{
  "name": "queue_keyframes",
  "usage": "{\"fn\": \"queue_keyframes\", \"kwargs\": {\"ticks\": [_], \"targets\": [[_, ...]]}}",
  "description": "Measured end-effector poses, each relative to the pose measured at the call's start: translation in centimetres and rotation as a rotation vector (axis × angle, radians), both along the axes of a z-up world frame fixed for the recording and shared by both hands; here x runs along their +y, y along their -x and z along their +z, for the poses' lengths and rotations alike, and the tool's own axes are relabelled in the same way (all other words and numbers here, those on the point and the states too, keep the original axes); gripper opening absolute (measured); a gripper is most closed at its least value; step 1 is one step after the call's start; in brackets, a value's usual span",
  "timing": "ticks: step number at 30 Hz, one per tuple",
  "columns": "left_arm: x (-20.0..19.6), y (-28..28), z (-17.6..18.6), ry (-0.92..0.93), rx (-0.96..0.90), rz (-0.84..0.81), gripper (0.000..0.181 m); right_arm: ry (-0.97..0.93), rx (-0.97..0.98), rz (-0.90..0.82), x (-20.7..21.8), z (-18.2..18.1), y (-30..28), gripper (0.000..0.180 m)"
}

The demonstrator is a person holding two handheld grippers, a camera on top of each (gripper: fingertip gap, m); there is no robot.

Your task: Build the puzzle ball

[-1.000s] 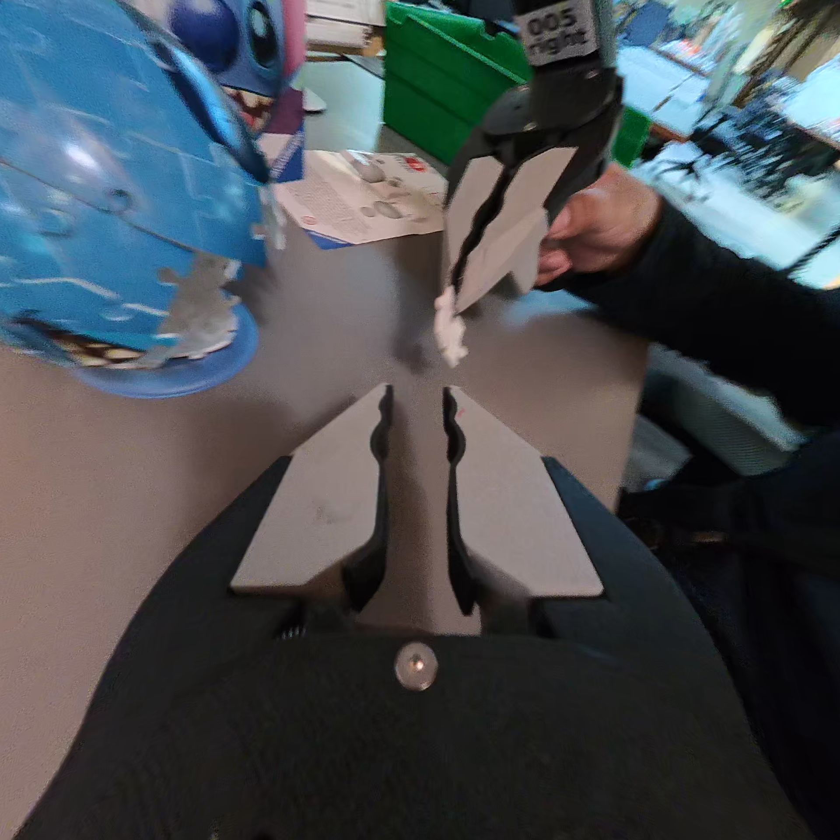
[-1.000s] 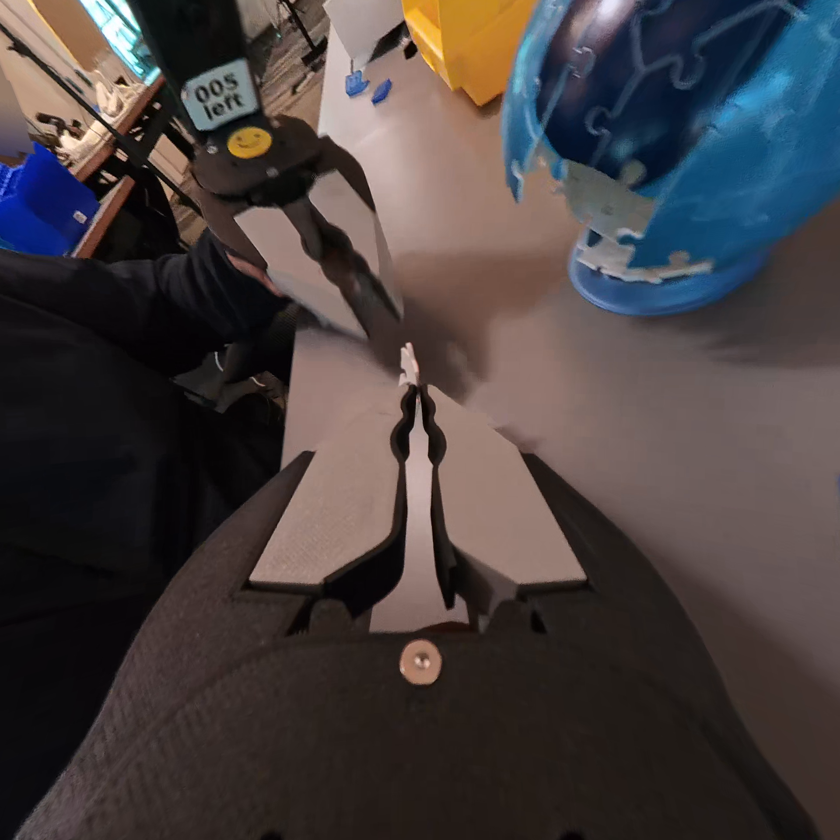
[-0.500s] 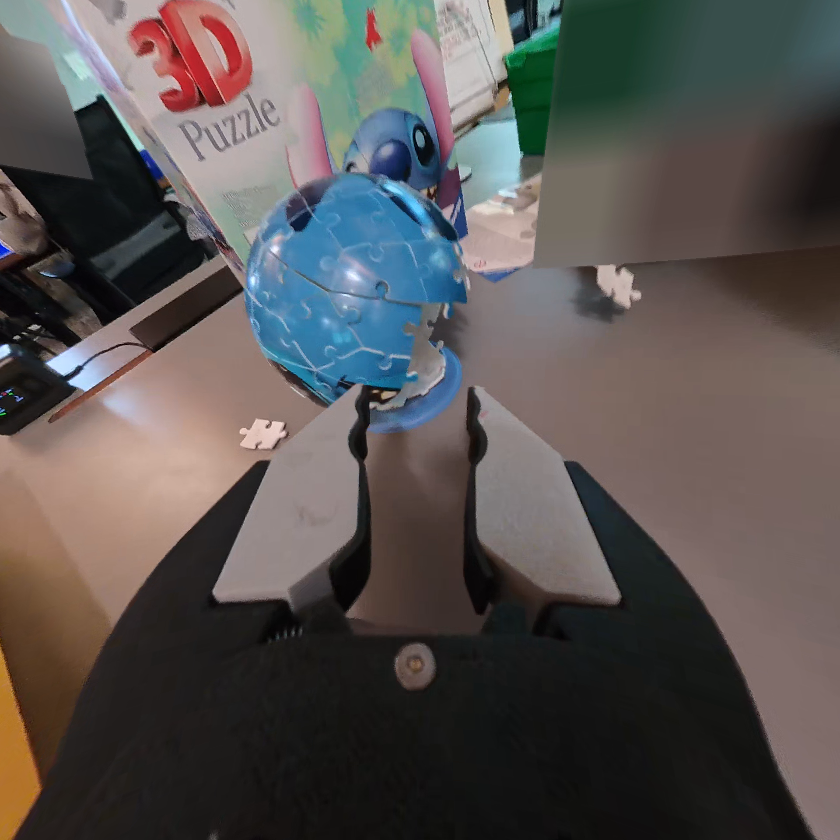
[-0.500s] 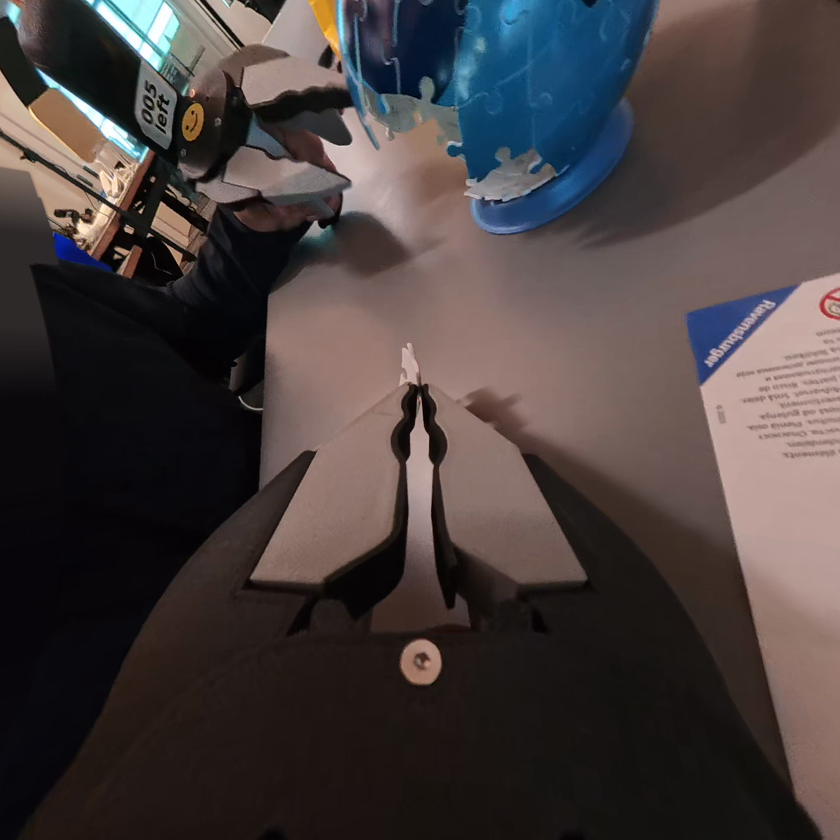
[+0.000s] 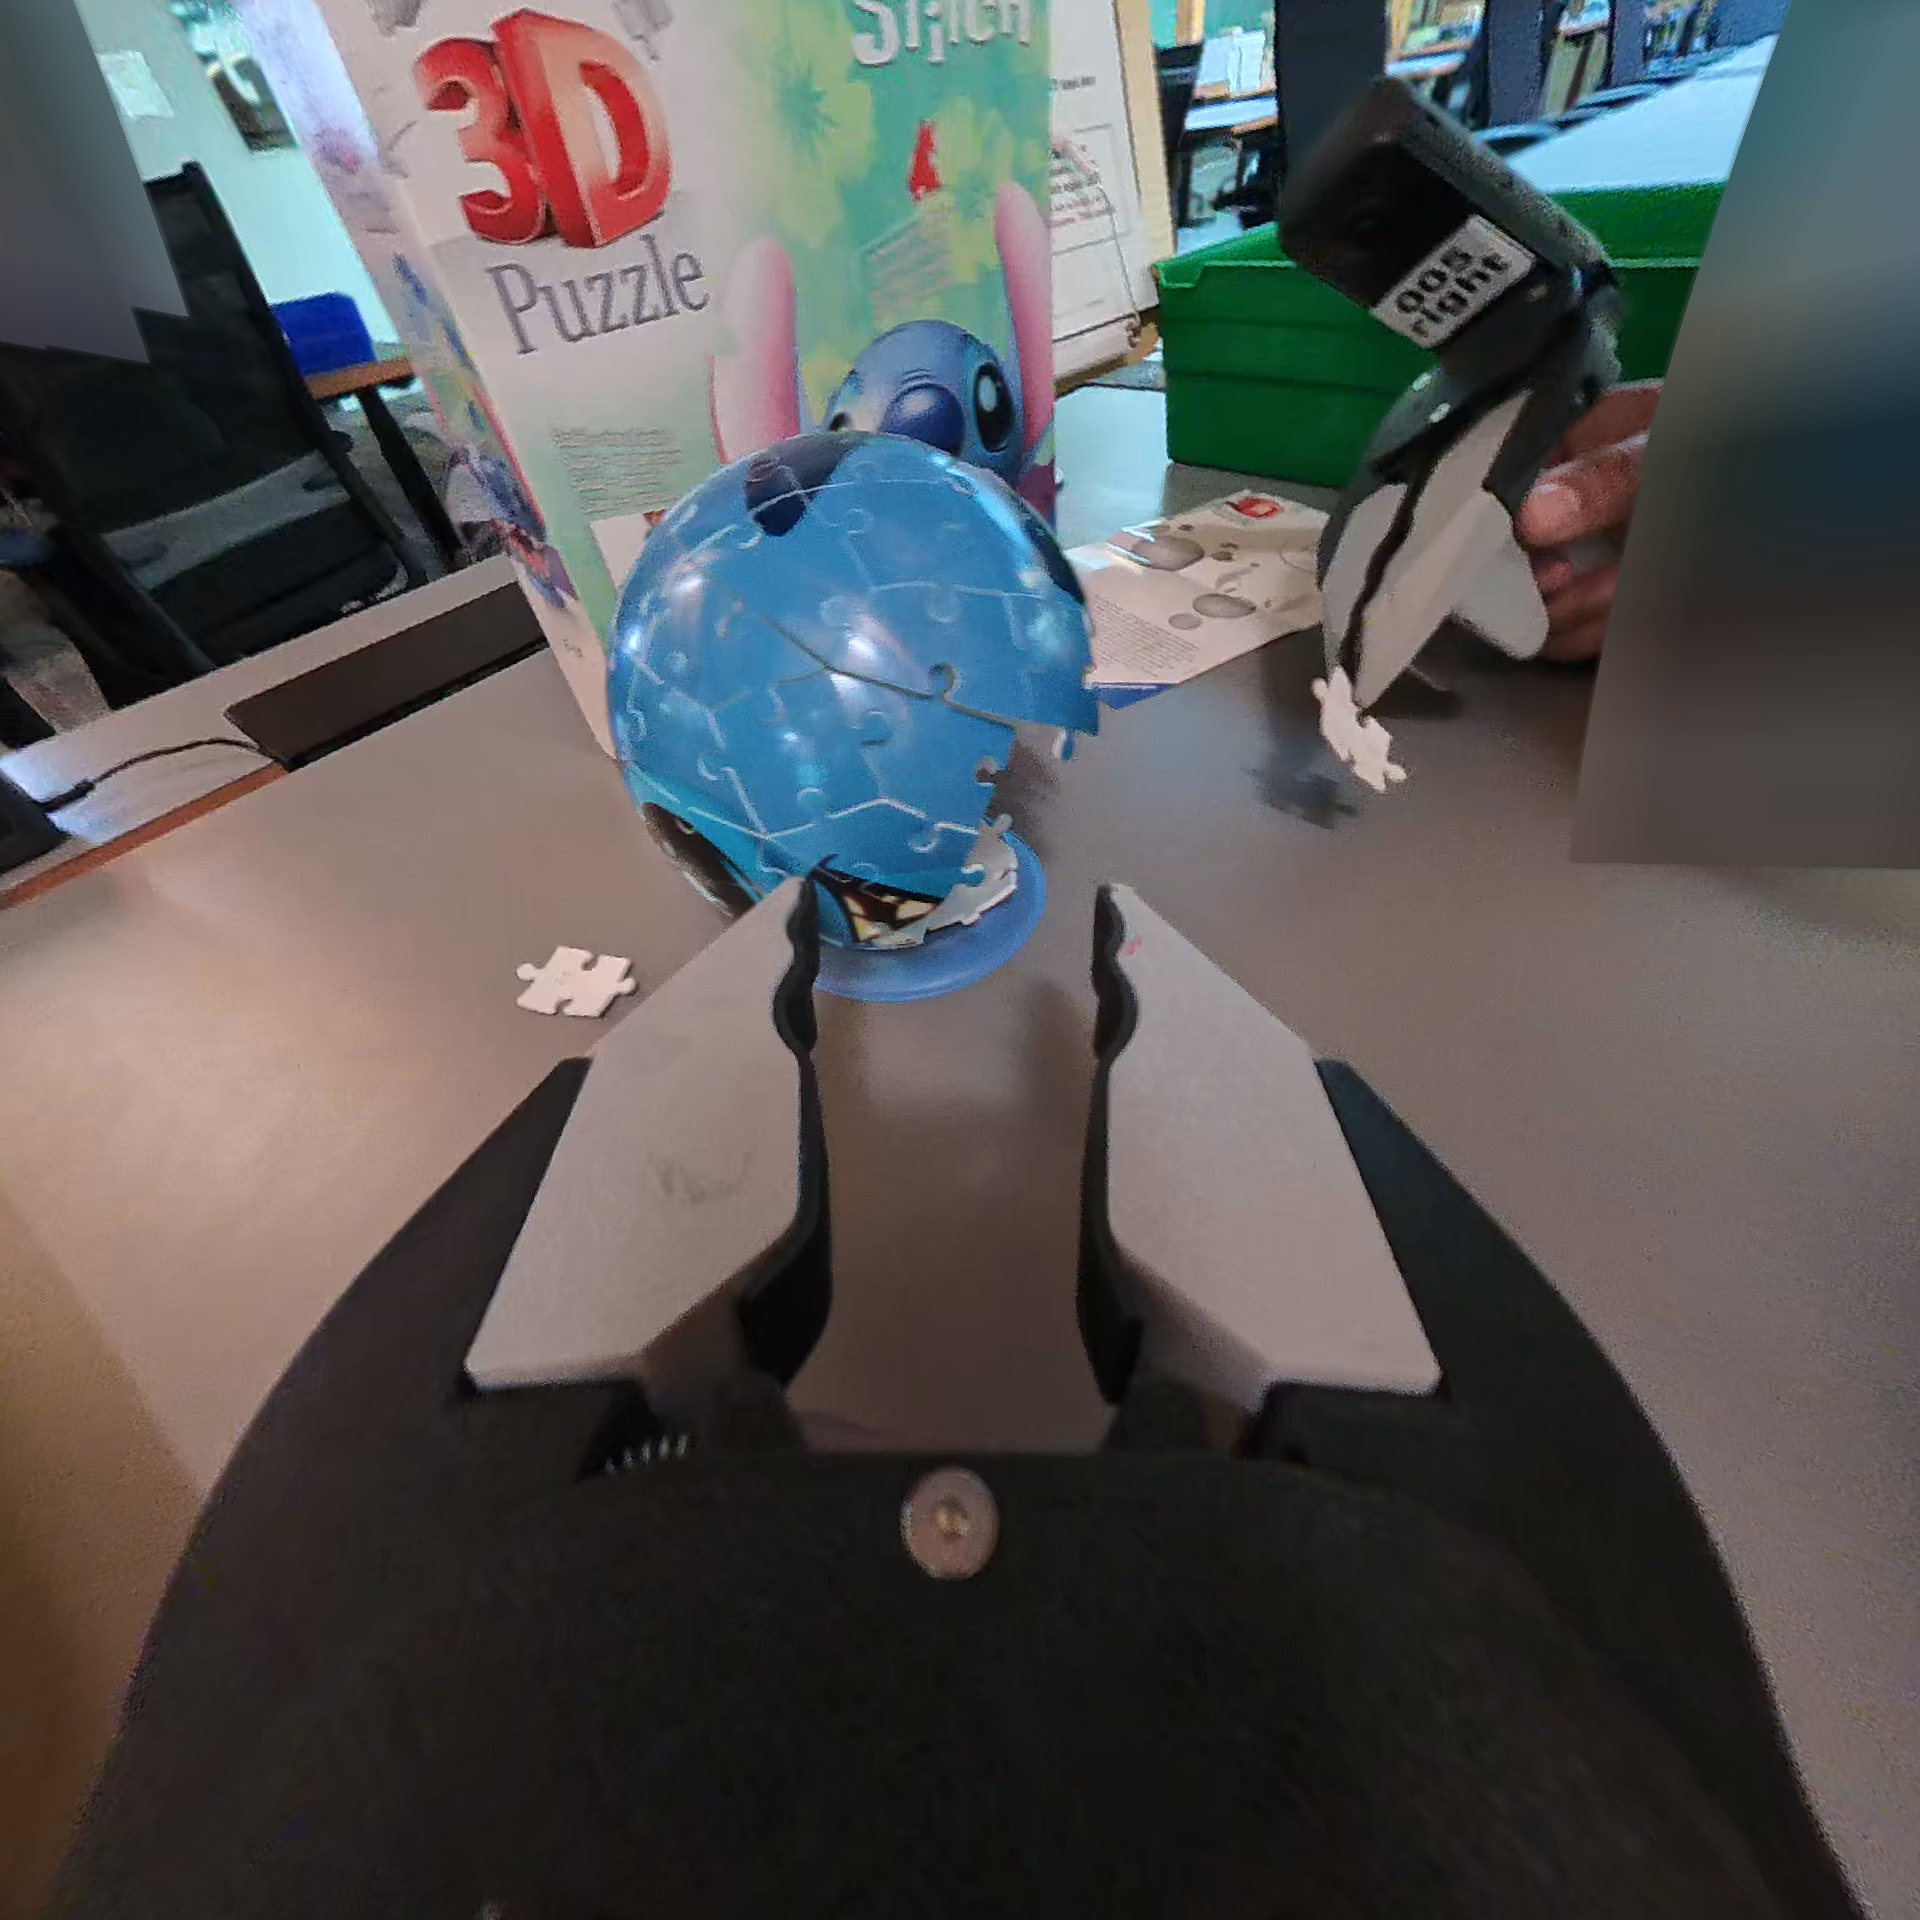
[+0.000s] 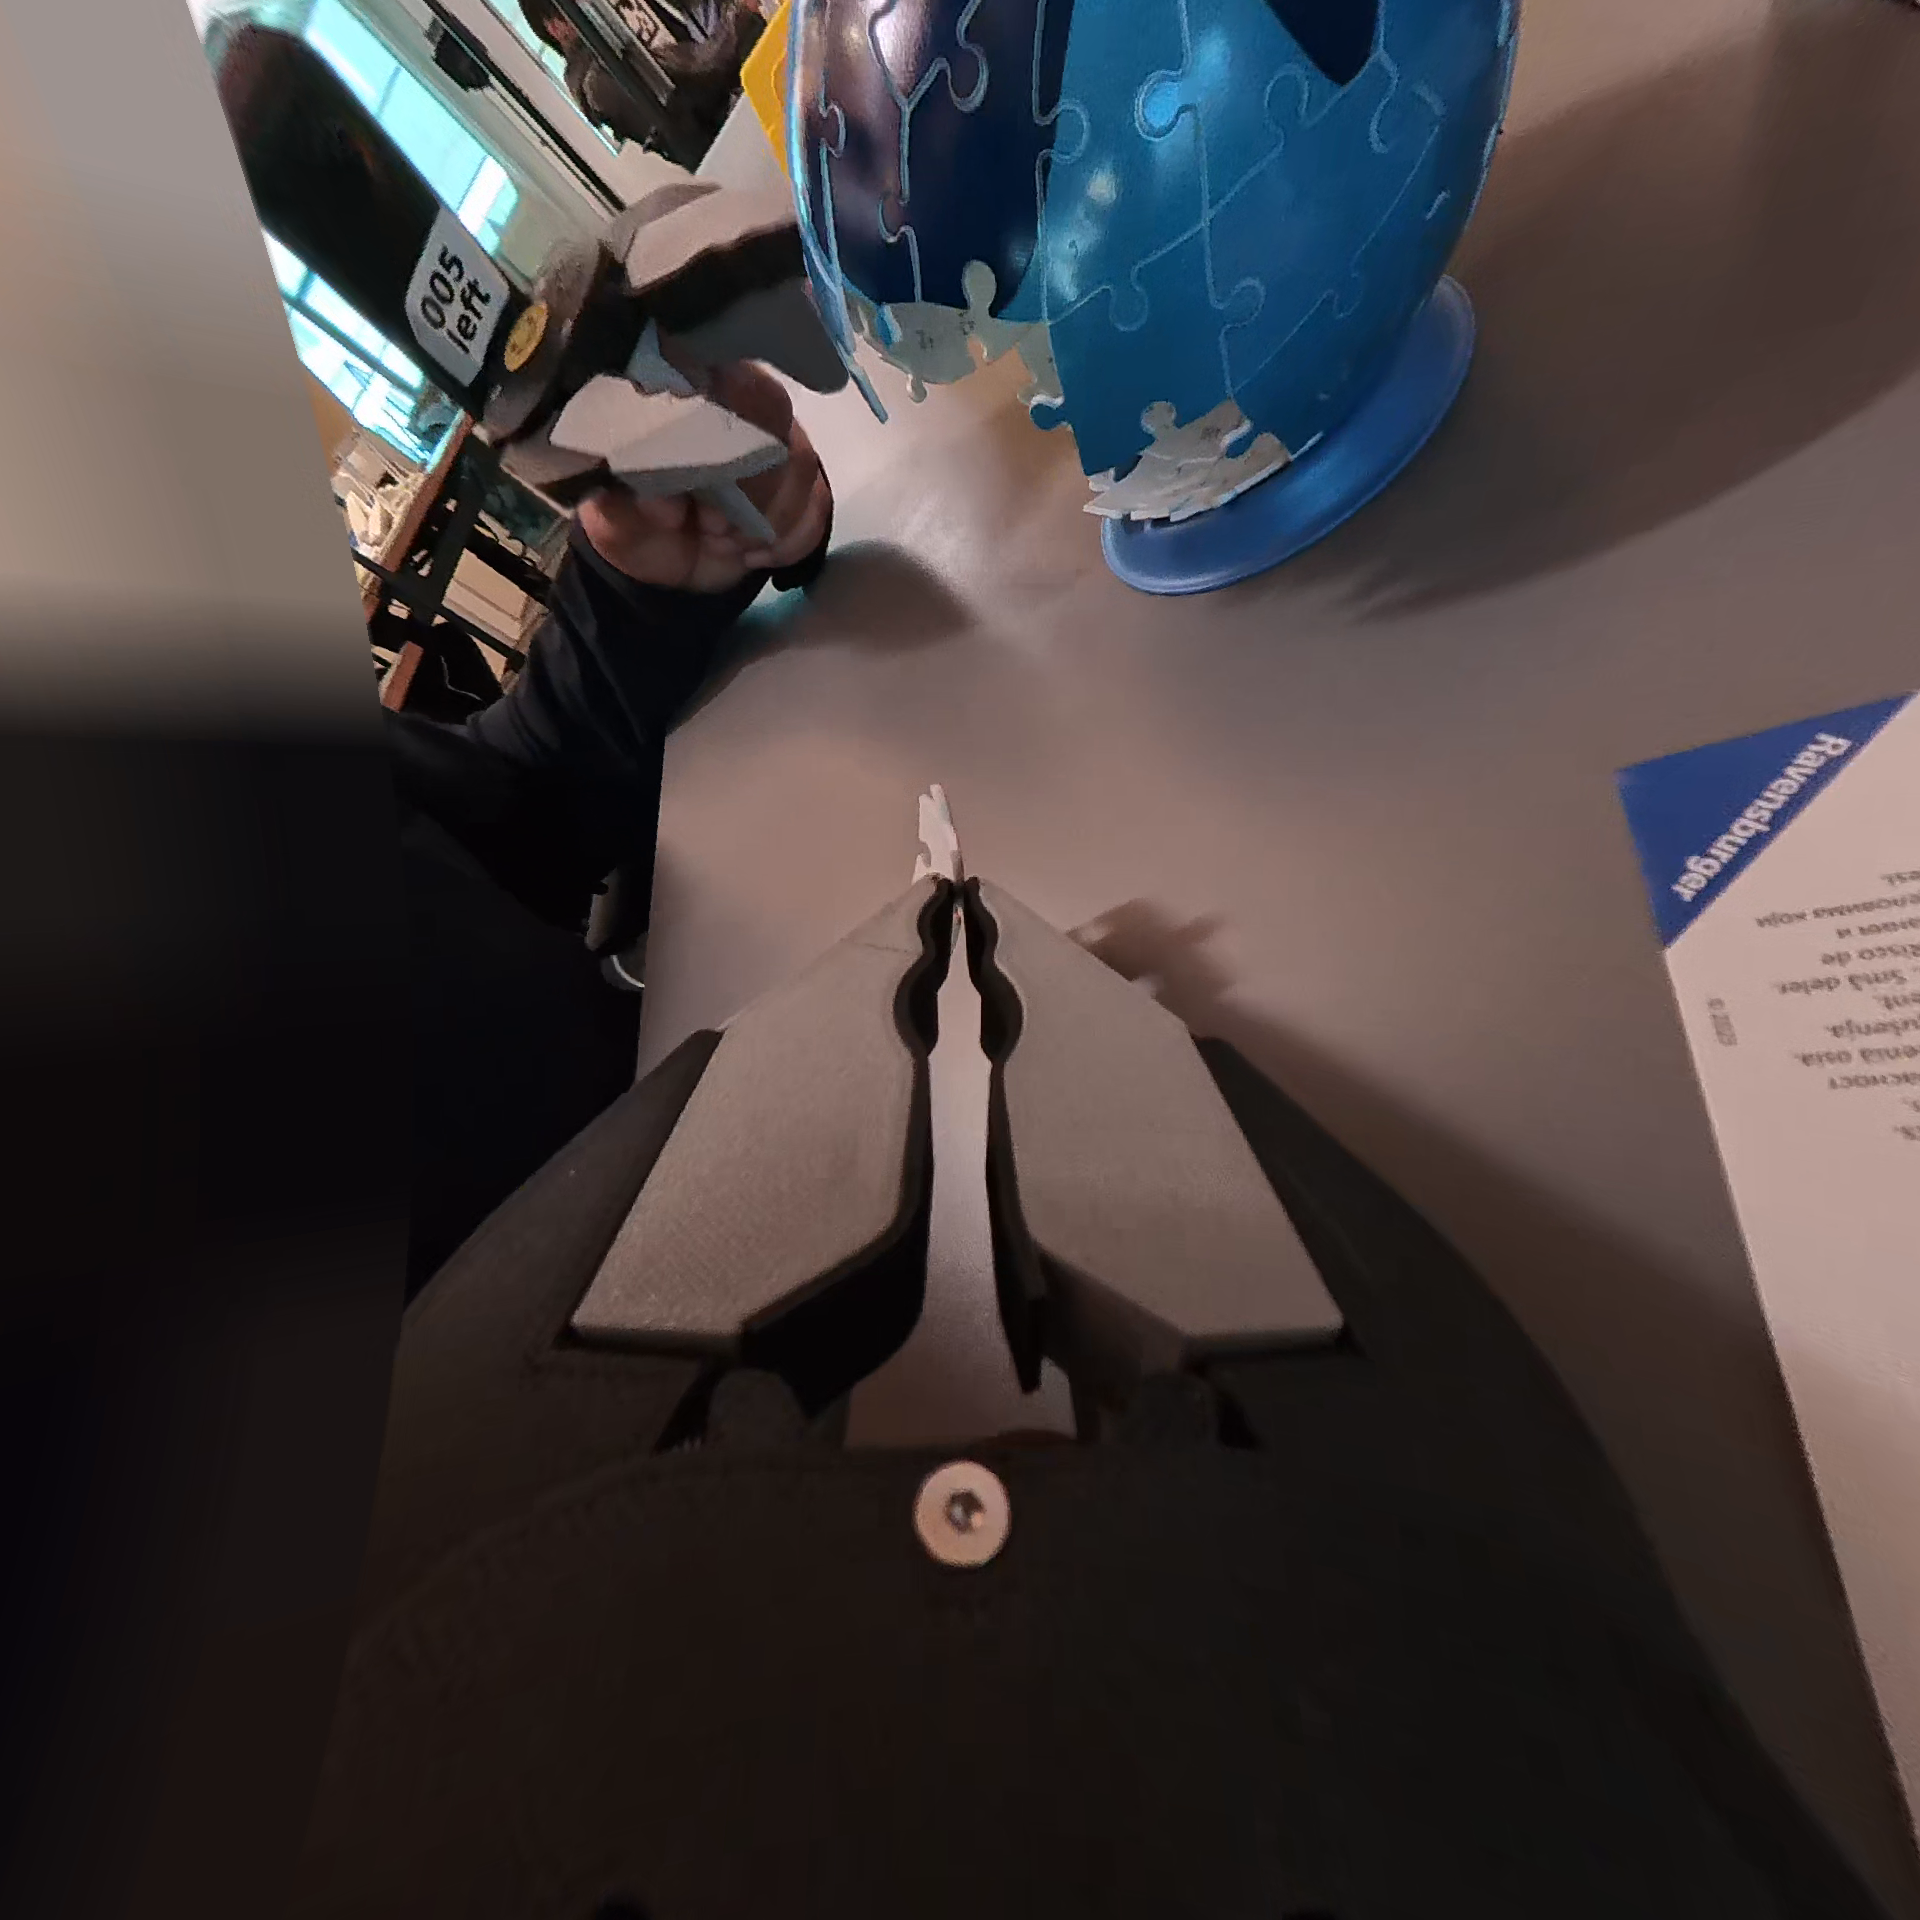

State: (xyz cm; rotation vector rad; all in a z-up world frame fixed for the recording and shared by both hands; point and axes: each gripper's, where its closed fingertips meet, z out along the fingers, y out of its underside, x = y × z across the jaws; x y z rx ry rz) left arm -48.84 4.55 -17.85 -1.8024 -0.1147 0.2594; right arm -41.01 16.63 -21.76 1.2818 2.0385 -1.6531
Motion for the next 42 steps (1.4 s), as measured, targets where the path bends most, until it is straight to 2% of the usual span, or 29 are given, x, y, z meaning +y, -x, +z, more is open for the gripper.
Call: {"fn": "queue_keyframes", "kwargs": {"ticks": [4,12,15,19,23,28,34,36,40,42], "targets": [[0.9,-3.6,-0.6,0.045,0.032,-0.141,0.037,0.053,-0.006,-0.005,-0.1,0.6,0.1,0.000],[5.5,-8.8,-3.2,0.223,-0.033,-0.235,0.040,0.155,-0.013,0.014,-2.2,1.8,0.0,0.000],[6.5,-10.0,-2.1,0.144,-0.104,-0.262,0.027,0.123,0.019,0.014,-3.1,1.7,0.0,0.000],[6.8,-9.8,-2.1,0.132,-0.194,-0.243,0.026,0.195,0.055,-0.014,-3.8,3.2,0.2,0.000],[6.9,-10.8,-1.3,0.075,-0.254,-0.310,0.022,0.217,0.094,-0.061,-4.1,3.8,0.6,0.000],[7.3,-10.3,-0.4,-0.007,-0.386,-0.327,0.000,0.285,0.119,-0.101,-3.7,4.8,0.7,0.000],[6.7,-9.2,0.7,-0.113,-0.537,-0.364,0.000,0.261,0.120,-0.128,-3.3,4.3,0.9,0.000],[6.4,-9.5,1.3,-0.149,-0.487,-0.376,0.000,0.240,0.120,-0.141,-2.8,4.0,0.9,0.000],[6.2,-9.4,1.8,-0.153,-0.167,-0.300,0.009,0.221,0.110,-0.168,-1.9,3.6,1.3,0.000],[6.7,-9.5,1.3,-0.107,-0.079,-0.284,0.020,0.238,0.091,-0.187,-1.4,3.4,1.7,0.000]]}}
